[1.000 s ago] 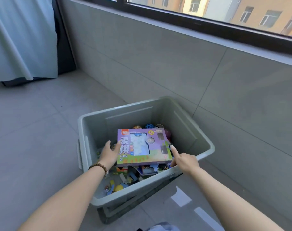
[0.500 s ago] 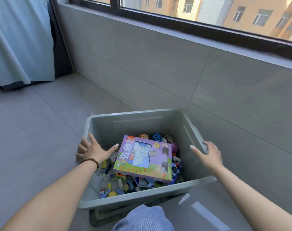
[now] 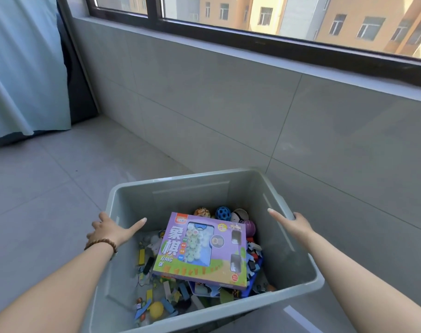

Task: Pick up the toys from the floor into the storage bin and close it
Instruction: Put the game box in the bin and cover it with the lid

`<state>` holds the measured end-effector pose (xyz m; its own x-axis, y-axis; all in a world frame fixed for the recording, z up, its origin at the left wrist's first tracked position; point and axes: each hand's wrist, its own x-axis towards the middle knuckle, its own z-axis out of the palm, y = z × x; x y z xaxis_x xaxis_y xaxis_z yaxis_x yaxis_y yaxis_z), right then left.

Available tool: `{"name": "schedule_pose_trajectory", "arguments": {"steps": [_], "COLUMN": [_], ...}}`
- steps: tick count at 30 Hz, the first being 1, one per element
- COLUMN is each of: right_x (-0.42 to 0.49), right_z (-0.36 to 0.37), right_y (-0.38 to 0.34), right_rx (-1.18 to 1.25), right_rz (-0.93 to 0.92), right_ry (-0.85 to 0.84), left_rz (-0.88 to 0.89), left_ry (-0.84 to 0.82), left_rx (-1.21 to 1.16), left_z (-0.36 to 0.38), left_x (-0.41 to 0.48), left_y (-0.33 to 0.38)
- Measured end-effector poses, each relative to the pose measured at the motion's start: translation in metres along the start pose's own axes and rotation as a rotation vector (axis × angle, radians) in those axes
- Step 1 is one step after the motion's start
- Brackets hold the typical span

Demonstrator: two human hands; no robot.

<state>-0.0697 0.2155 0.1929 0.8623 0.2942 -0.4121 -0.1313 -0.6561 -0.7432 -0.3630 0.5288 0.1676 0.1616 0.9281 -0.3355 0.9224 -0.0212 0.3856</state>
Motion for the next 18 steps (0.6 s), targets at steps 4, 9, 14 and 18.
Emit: {"name": "schedule_pose_trajectory", "arguments": {"steps": [4, 9, 14, 18], "right_x": [0.010, -0.014, -0.058, -0.113], "right_z": [0.001, -0.019, -0.080, -0.149], "right_y": [0.004, 0.021, 0.038, 0.065], "right_rx": [0.101, 0.108, 0.158, 0.214], "right_rz": [0.040, 0.042, 0.057, 0.096], "right_ry": [0.044, 0.124, 0.241, 0.332], "left_rz": [-0.010, 0.094, 0.278, 0.446], "left_ry": [-0.036, -0.032, -0.006, -0.041], "left_rx": [-0.094, -0.159, -0.201, -0.176], "left_z": [-0.004, -0.015, -0.037, -0.040], "left_x": [0.007, 0.002, -0.037, -0.096], "left_y": [-0.006, 0.000, 0.054, 0.116]}}
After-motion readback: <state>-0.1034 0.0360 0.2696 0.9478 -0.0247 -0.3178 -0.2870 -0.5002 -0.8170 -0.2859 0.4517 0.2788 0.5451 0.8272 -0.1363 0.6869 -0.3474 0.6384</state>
